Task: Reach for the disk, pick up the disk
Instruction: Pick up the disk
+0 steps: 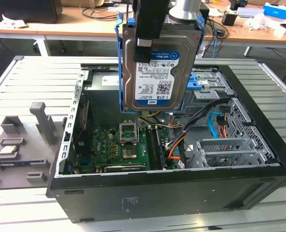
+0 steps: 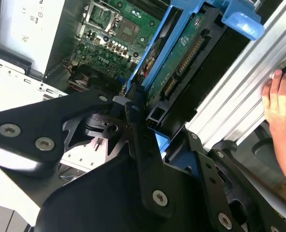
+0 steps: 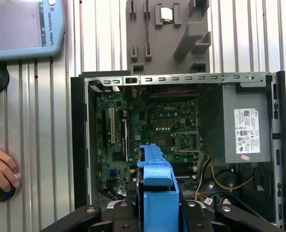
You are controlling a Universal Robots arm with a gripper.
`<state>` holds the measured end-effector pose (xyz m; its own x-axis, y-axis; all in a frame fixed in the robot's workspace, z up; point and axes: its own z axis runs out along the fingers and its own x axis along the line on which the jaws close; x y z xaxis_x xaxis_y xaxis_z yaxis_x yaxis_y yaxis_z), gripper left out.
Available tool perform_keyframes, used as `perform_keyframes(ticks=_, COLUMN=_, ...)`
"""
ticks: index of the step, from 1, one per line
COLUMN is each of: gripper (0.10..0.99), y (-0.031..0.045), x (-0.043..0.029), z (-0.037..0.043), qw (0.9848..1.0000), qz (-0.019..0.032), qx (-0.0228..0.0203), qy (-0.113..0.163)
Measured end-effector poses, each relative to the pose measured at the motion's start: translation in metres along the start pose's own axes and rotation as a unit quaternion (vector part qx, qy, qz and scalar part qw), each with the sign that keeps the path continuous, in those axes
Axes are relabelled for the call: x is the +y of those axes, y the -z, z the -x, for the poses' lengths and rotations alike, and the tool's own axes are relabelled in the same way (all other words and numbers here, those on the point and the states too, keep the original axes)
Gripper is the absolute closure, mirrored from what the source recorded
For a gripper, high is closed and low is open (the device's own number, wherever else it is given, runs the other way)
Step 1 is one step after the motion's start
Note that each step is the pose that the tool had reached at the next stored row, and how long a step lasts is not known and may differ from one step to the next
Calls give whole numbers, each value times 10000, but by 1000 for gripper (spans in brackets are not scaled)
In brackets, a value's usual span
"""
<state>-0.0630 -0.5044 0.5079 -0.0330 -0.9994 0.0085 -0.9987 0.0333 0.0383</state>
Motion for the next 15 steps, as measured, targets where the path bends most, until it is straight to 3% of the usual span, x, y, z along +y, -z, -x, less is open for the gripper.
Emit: perform_keyframes(ticks=15, gripper=718, y=-1, x=-10, z=-186, qw=10000, qz=0, qx=0, qy=0)
